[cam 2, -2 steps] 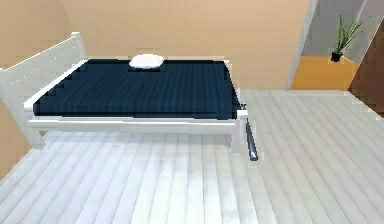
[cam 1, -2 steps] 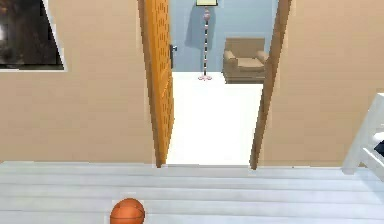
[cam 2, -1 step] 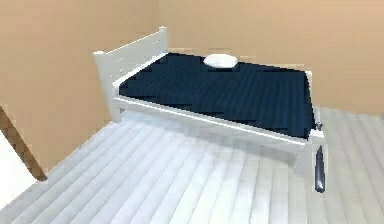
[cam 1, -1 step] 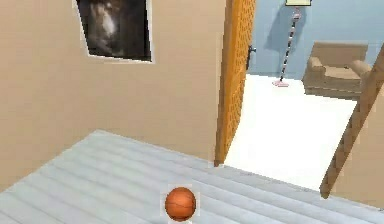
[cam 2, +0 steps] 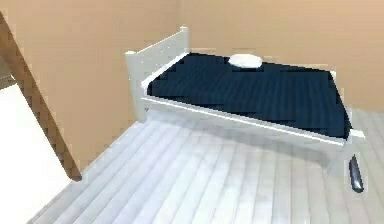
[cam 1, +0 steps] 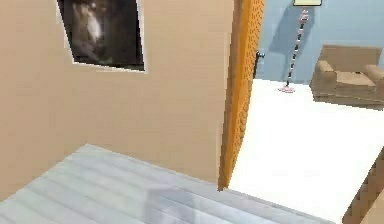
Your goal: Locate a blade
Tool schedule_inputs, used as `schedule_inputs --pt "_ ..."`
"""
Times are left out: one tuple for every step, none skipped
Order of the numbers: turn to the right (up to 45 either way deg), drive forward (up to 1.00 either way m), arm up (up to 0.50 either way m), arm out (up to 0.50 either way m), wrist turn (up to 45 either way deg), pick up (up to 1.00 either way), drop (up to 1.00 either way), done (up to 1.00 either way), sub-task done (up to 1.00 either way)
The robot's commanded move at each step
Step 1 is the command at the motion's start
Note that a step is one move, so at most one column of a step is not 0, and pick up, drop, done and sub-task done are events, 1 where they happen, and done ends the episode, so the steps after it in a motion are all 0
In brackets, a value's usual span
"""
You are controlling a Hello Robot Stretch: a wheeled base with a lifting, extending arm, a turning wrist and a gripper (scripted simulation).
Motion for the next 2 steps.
schedule_inputs --pt "-45.0 0.00 0.00 0.00 0.0 0.00 0.00 0.00 0.00" --pt "-18.0 0.00 0.00 0.00 0.0 0.00 0.00 0.00 0.00"
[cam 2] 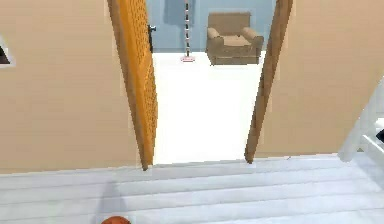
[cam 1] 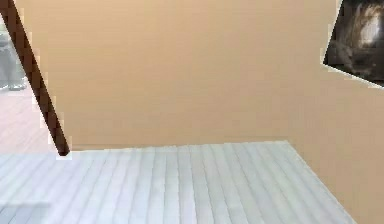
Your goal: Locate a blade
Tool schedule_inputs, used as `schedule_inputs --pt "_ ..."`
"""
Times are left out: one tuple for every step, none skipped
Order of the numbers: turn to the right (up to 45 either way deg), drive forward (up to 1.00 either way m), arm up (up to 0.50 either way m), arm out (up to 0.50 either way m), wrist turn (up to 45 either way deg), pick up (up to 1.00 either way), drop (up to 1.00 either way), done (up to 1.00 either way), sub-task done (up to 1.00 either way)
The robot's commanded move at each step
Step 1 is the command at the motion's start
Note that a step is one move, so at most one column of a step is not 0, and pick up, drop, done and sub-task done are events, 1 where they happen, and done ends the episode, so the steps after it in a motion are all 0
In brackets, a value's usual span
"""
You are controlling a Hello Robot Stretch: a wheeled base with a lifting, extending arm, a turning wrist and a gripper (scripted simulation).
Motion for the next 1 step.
schedule_inputs --pt "0.0 0.75 0.00 0.00 0.0 0.00 0.00 0.00 0.00"
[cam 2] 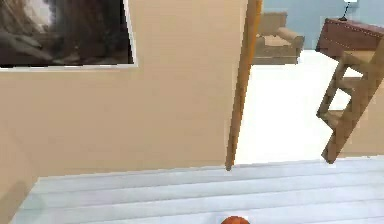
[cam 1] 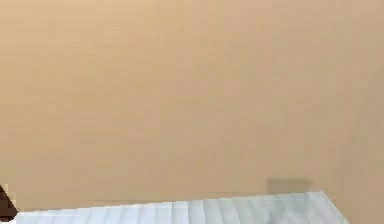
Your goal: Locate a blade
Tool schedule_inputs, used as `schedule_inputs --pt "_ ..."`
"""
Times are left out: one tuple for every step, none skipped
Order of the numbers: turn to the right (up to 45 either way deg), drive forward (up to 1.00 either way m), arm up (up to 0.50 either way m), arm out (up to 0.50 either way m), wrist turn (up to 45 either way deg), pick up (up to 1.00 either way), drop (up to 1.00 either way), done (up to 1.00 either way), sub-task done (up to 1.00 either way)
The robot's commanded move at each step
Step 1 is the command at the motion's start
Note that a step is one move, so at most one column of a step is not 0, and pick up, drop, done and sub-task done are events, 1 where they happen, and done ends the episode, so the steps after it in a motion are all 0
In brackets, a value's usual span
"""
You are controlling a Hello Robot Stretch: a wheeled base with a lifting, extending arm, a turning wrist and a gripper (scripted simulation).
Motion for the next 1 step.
schedule_inputs --pt "-45.0 0.00 0.00 0.00 0.0 0.00 0.00 0.00 0.00"
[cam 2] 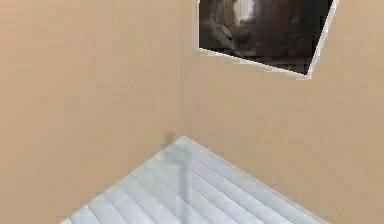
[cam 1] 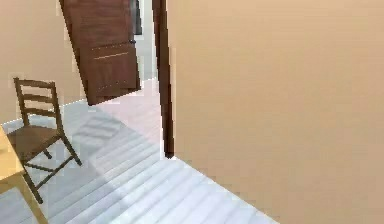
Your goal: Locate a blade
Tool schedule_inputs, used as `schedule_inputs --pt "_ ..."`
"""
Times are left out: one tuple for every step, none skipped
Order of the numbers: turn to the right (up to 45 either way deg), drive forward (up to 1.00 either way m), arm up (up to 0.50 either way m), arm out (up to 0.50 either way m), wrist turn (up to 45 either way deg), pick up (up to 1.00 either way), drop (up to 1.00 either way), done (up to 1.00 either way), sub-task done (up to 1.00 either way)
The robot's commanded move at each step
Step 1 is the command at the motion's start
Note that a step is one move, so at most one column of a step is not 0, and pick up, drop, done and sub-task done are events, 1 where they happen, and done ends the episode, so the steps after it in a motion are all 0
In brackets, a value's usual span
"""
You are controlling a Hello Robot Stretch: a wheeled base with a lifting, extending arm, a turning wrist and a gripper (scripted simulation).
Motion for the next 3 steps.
schedule_inputs --pt "-18.0 0.00 0.00 0.00 0.0 0.00 0.00 0.00 0.00" --pt "0.0 1.00 0.00 0.00 0.0 0.00 0.00 0.00 0.00" --pt "-3.0 0.00 0.00 0.00 0.0 0.00 0.00 0.00 0.00"
